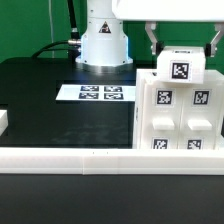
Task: Assemble cabinet
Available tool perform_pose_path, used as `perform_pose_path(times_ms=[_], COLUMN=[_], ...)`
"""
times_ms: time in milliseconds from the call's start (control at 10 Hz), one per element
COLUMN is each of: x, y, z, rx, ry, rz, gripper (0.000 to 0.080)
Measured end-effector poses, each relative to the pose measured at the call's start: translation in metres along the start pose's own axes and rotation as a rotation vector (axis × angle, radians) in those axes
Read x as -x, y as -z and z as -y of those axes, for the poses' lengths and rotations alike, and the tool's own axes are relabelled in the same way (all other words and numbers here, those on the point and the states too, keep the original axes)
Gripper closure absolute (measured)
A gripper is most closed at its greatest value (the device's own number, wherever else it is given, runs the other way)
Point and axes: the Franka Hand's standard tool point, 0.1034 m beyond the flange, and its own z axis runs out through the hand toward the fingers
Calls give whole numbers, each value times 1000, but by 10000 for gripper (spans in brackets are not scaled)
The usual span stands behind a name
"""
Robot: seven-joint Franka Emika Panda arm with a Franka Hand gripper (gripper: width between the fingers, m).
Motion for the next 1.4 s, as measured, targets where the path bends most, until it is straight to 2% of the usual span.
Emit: perform_pose_path(times_ms=[400, 800, 1400], x=[2, 4, 2], y=[0, 0, -1], z=[3, 6, 9], rx=[-5, -10, -44], ry=[-183, -521, -998], rz=[2, 8, 32], gripper=[238, 238, 238])
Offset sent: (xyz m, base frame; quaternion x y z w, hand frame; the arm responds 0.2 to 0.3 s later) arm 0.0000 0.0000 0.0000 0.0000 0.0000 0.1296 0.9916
